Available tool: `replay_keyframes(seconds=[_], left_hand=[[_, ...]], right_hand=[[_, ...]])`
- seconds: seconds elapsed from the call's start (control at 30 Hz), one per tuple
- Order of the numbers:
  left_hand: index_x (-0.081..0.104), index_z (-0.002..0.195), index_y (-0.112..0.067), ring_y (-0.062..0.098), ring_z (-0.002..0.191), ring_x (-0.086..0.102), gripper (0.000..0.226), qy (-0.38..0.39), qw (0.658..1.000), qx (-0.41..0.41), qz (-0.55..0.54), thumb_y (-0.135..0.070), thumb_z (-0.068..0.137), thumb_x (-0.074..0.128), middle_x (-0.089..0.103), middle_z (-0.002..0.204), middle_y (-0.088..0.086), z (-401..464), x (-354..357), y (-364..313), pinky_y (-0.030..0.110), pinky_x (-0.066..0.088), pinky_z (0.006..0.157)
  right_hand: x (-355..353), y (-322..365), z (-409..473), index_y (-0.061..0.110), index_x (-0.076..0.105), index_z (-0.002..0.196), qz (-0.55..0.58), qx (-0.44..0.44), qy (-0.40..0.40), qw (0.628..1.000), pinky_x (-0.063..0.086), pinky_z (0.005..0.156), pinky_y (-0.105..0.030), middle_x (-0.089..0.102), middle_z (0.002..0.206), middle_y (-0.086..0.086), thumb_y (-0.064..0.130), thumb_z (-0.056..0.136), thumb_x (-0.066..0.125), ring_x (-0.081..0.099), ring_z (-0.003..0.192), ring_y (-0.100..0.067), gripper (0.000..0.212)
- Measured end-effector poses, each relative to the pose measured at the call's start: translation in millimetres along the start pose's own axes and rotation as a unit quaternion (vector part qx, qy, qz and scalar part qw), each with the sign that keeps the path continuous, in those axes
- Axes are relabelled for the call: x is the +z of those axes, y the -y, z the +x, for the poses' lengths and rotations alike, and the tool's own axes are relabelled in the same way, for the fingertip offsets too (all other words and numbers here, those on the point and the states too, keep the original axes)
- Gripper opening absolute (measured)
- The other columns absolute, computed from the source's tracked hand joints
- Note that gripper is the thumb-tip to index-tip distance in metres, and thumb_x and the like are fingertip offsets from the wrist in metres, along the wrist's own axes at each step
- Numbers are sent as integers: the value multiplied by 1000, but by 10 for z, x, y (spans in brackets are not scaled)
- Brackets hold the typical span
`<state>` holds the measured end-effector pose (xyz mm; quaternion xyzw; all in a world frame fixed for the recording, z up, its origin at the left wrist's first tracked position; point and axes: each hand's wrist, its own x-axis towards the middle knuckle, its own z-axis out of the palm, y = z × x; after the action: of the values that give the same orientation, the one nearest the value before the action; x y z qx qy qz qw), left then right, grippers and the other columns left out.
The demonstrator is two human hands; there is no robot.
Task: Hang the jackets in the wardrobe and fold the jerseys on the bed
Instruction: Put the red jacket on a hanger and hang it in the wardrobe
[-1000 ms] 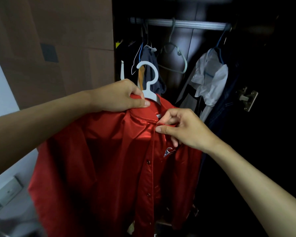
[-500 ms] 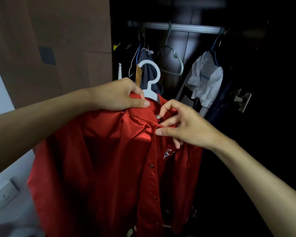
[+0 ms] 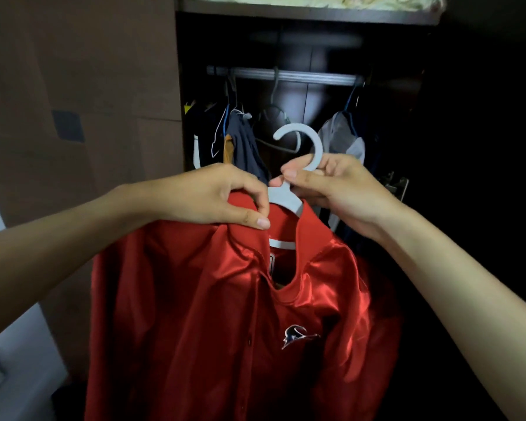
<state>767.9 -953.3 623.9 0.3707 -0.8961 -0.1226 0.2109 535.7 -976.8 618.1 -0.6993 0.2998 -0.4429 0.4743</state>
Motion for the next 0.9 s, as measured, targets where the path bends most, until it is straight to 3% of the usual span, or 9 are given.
replay_keyframes(seconds=[0.07, 0.13, 0.23, 0.33, 0.47, 0.6, 0.7, 0.77, 0.9], left_hand=[[55, 103, -21, 8, 93, 59, 36, -19, 1000, 16, 17, -36, 82, 80, 58, 101, -5, -21, 7, 34, 27, 50, 85], [45, 107, -19, 19, 93, 60, 51, -26, 999, -10, 20, -40, 79, 82, 57, 104, 1, -92, -32, 138, 33, 51, 83], [54, 118, -29, 11, 94, 67, 46, 21, 996, -77, -34, -32, 82, 82, 66, 112, -1, -240, -123, 301, 23, 54, 79], [51, 143, -28, 5, 102, 72, 67, 49, 987, -103, -110, -15, 83, 80, 67, 130, -8, -387, -177, 363, 21, 58, 88], [67, 128, -13, 19, 111, 72, 44, 74, 981, -84, -156, -1, 86, 73, 76, 120, 1, -483, -228, 377, 25, 57, 95], [66, 125, -16, 19, 112, 71, 40, 16, 979, -68, -191, -8, 86, 68, 76, 117, 9, -487, -317, 219, 24, 55, 97], [65, 119, -13, 15, 110, 70, 29, -28, 985, -50, -164, -12, 91, 66, 75, 117, 12, -395, -217, 54, 32, 52, 104], [61, 122, -9, 26, 114, 70, 28, -19, 985, -61, -159, -6, 95, 65, 74, 117, 11, -337, -133, -14, 40, 52, 103], [66, 124, -9, 36, 114, 69, 32, -13, 975, -71, -212, 6, 97, 57, 76, 115, 13, -275, -110, -140, 47, 53, 103]], right_hand=[[-43, 81, -43, 7, 69, 100, -48, -33, 13, 998, 62, 76, -27, 79, 99, -16, 7, 95, 67, 77, 83, -21, 5], [-97, 168, -89, 2, 68, 97, -120, -76, 24, 990, 63, 72, -28, 80, 93, -14, 5, 95, 67, 77, 80, -19, 4], [-145, 287, -147, 0, 67, 93, -256, -131, 37, 957, 61, 66, -25, 79, 81, -2, 12, 94, 71, 76, 75, -10, 13], [-189, 344, -193, 0, 67, 91, -269, -135, 37, 953, 61, 65, -26, 78, 77, -1, 13, 94, 71, 73, 70, -7, 14], [-202, 444, -215, 14, 66, 87, -294, -142, 32, 945, 54, 55, -45, 77, 79, -3, 20, 96, 69, 63, 57, -28, 11], [-209, 638, -216, 16, 60, 86, -272, -148, 10, 951, 44, 41, -23, 72, 73, 2, 16, 98, 65, 53, 40, -14, 13], [-159, 716, -216, 17, 62, 86, -287, -140, 25, 947, 52, 53, -25, 74, 77, -1, 17, 97, 67, 63, 53, -18, 12], [-99, 719, -220, 15, 64, 88, -315, -138, 25, 939, 56, 63, -29, 75, 78, -4, 19, 97, 68, 68, 64, -18, 10], [-22, 704, -274, 21, 61, 90, -335, -115, 18, 935, 55, 55, -23, 77, 76, 5, 27, 98, 67, 72, 63, -11, 12]])
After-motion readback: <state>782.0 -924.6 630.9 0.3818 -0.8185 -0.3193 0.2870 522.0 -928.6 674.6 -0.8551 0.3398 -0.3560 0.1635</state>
